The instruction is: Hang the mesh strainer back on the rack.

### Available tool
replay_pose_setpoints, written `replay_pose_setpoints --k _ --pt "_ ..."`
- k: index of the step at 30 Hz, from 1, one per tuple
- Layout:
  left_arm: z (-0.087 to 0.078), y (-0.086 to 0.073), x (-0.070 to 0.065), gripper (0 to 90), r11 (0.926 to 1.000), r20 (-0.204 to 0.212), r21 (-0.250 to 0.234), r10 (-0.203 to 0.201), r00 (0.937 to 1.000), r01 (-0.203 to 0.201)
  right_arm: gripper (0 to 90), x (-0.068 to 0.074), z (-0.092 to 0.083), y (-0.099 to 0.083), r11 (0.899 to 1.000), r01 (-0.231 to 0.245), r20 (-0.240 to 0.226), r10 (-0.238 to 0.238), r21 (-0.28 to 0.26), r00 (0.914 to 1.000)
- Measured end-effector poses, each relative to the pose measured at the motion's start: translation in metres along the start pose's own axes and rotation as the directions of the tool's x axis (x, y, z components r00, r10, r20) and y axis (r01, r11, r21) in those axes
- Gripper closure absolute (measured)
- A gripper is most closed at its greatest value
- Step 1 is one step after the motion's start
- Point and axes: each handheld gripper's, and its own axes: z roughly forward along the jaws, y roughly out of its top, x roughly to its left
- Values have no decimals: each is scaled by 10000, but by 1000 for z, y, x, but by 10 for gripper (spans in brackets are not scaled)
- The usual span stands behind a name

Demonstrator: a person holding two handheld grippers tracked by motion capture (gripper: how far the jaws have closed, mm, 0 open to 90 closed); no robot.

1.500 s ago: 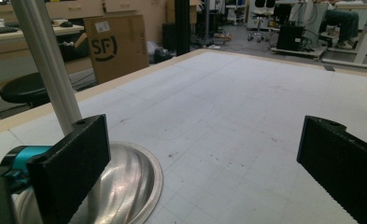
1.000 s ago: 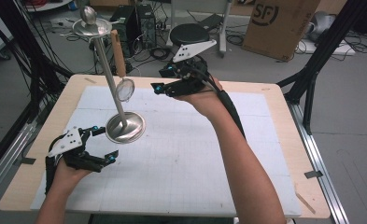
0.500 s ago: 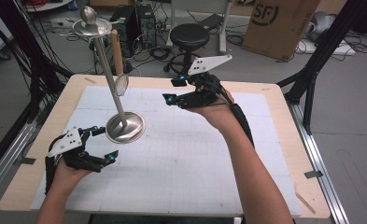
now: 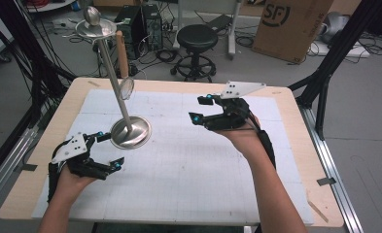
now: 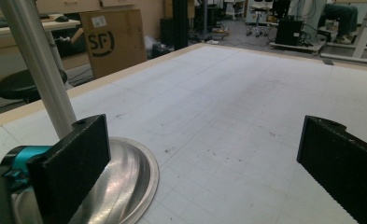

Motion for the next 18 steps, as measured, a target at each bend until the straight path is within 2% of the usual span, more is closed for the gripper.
replay_pose_setpoints --k 18 --pt "2 -1 -1 32 10000 36 74 -6 10000 5 318 9 -18 -57 9980 -476 565 499 -409 9972"
